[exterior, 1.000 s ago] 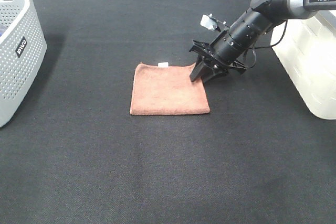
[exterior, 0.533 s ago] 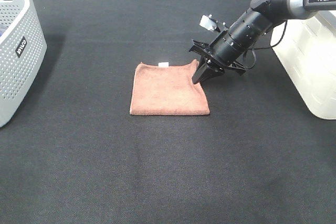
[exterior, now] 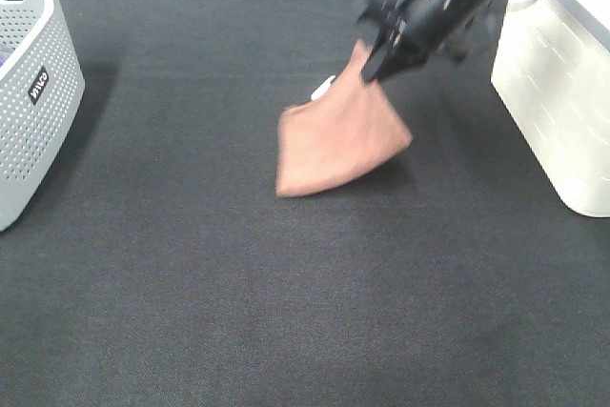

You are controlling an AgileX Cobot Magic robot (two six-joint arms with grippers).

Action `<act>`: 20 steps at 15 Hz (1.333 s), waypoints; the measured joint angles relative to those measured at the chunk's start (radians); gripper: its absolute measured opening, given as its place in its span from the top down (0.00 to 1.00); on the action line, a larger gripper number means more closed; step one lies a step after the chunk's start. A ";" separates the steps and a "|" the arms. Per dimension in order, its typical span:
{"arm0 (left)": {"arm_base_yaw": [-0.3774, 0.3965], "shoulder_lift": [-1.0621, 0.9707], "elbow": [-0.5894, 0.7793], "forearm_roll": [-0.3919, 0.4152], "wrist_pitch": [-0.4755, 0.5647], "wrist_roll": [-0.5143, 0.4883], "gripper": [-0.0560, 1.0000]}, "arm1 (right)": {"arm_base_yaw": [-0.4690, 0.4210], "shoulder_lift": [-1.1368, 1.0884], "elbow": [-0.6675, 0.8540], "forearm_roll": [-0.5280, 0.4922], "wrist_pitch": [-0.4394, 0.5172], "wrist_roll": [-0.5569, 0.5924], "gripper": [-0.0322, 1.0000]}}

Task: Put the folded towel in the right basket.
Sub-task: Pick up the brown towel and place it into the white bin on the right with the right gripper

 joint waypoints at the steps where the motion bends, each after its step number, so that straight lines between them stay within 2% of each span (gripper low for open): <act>1: 0.000 0.000 0.000 0.000 0.000 0.000 0.12 | 0.000 -0.040 0.000 -0.025 0.011 0.000 0.97; 6: 0.000 0.000 0.000 0.000 0.000 0.000 0.12 | 0.000 -0.230 0.000 -0.185 0.054 0.039 0.97; 11: 0.000 0.000 0.000 0.000 0.000 0.000 0.12 | -0.005 -0.409 -0.001 -0.474 0.077 0.201 0.97; 14: 0.000 0.000 0.000 0.000 0.000 0.000 0.12 | -0.088 -0.451 -0.044 -0.483 0.079 0.229 0.97; 20: 0.000 0.000 0.000 0.000 0.000 0.000 0.12 | -0.354 -0.454 -0.122 -0.417 0.080 0.238 0.97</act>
